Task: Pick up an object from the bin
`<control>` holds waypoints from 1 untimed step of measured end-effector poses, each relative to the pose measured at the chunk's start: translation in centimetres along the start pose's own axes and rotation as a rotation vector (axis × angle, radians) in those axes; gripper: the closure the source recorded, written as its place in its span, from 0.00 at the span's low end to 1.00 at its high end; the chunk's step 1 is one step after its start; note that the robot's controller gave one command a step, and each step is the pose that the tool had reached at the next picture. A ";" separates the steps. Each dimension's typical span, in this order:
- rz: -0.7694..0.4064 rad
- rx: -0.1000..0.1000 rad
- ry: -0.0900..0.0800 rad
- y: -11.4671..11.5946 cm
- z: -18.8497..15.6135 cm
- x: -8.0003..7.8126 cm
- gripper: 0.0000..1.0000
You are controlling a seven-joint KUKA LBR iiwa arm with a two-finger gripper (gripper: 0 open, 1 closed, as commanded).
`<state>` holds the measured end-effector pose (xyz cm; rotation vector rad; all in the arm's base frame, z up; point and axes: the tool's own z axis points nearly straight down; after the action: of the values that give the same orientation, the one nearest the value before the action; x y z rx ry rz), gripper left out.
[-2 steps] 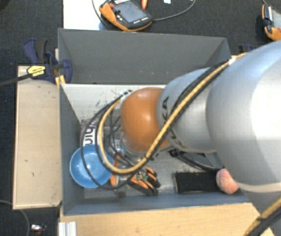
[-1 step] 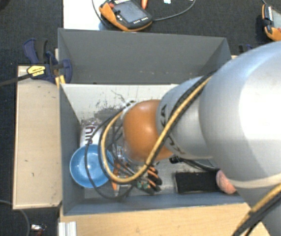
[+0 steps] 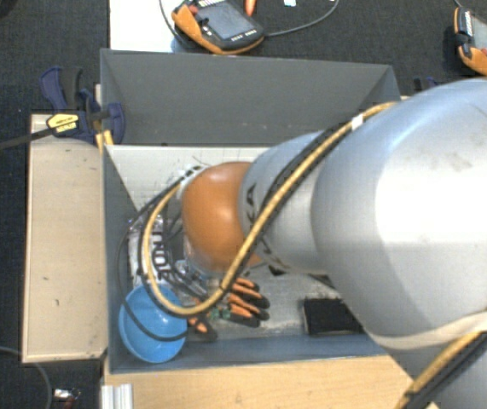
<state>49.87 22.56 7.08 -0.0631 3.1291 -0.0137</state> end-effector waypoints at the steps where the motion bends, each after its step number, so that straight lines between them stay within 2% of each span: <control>1: 0.000 0.000 0.000 0.0 0.0 0.0 1.00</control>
Offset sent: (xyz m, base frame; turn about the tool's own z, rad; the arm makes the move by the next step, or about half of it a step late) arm 0.0000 0.0001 0.0686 0.0002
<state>49.86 22.56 7.11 -0.0624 3.1290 -0.0136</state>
